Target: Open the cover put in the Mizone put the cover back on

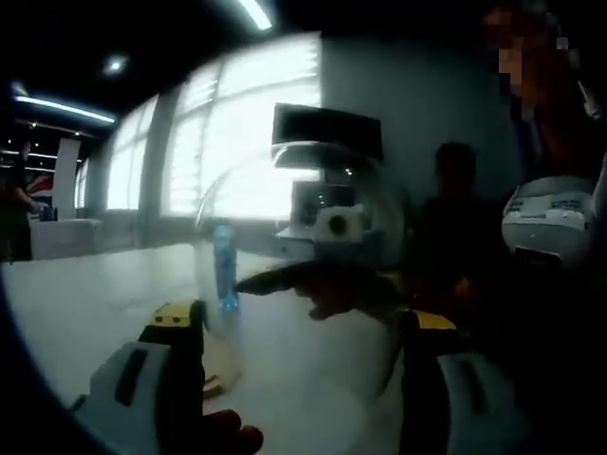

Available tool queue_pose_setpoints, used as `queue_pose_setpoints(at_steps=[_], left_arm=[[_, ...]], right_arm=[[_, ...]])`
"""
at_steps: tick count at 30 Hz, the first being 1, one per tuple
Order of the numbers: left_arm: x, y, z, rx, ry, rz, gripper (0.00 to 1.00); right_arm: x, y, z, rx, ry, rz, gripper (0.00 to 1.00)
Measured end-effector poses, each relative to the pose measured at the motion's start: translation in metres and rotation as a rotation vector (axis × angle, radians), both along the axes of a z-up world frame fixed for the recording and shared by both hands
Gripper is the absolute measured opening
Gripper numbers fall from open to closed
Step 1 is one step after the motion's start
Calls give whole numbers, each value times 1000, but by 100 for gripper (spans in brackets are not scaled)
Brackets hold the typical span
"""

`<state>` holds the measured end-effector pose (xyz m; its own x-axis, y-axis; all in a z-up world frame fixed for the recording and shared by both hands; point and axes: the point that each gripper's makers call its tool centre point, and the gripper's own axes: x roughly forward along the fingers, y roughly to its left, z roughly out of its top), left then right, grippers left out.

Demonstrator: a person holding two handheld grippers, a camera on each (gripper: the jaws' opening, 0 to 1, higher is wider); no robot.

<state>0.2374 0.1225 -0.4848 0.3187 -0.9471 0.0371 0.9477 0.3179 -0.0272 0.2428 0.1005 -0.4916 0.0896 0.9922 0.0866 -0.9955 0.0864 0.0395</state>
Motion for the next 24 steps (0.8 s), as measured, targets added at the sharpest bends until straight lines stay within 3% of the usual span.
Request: queue_pose_setpoints(at_steps=[5,24], left_arm=[[1,0,0,-20,-20,8,74],[2,3,2,-14,-33,33,72]], right_arm=[[1,-1,1,22,0,6,90],[1,-3,0,-8,2,-13,90]])
